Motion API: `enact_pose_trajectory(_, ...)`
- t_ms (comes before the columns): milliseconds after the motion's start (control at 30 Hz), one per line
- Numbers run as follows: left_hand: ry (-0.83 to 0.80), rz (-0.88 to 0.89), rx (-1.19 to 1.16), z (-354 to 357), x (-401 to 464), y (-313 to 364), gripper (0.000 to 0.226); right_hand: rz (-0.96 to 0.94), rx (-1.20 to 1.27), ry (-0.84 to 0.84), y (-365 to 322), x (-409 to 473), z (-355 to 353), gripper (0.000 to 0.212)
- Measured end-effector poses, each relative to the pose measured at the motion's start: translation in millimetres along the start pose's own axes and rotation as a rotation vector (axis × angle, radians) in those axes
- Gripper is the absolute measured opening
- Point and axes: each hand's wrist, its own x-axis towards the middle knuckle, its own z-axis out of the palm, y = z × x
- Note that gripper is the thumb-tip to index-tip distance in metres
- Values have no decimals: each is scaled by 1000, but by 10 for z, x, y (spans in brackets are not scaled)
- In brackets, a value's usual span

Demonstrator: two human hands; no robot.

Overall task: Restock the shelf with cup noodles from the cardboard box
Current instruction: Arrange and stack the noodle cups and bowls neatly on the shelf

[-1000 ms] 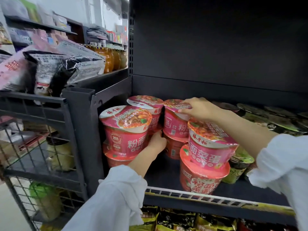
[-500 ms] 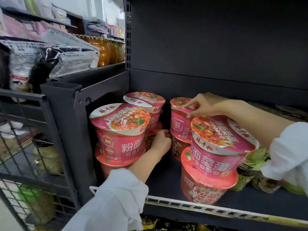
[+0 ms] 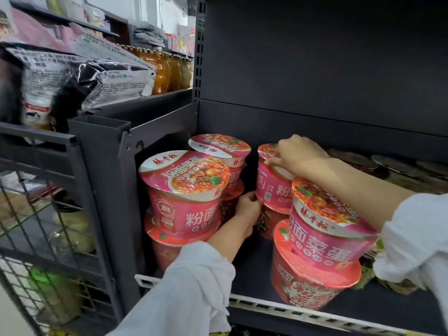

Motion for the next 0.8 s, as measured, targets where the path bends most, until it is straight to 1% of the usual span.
enact_pose_trajectory(100, 52, -6, 80, -29, 7, 34, 37, -16, -50, -5, -14, 31, -24, 50)
enact_pose_trajectory(133, 70, -12, 95, -40, 19, 47, 38, -17, -3, -38, 31, 31, -41, 50)
enact_pose_trajectory(200, 79, -31, 105, -41, 64, 72, 40, -18, 176, -168, 129, 2, -90, 52)
enact_pose_trajectory(233, 88, -38, 102, -22, 75, 95, 38, -26, 223, -229, 157, -15, -102, 54)
enact_pose_trajectory(300, 118, -52, 87, 22, 162, 99, 30, -34, 201, -272, 185, -26, -86, 55)
enact_pose_trajectory(367, 143, -71, 60, 43, 320, 76, 15, -39, 173, -239, 189, -23, -61, 54)
enact_pose_trajectory(400, 144, -67, 42, 52, 309, 89, 14, -40, 172, -224, 198, -27, -58, 53)
enact_pose_trajectory(467, 158, -62, -12, 79, 254, 91, 26, -44, 172, -195, 198, -62, -75, 52)
enact_pose_trajectory(567, 204, -69, -8, 97, 156, 36, 26, -54, 164, -100, 135, -92, -84, 50)
enact_pose_trajectory(600, 201, -72, -31, 93, 111, 24, 22, -53, 151, -72, 95, -92, -78, 50)
enact_pose_trajectory(667, 177, -78, -49, 51, 122, 23, 6, -60, 114, -52, 44, -76, -73, 52)
enact_pose_trajectory(733, 145, -87, -11, 16, 103, 67, 27, -61, 102, -93, 65, -63, -101, 55)
enact_pose_trajectory(800, 50, -109, -16, 4, 87, 110, 36, -49, 132, -165, 150, -62, -146, 56)
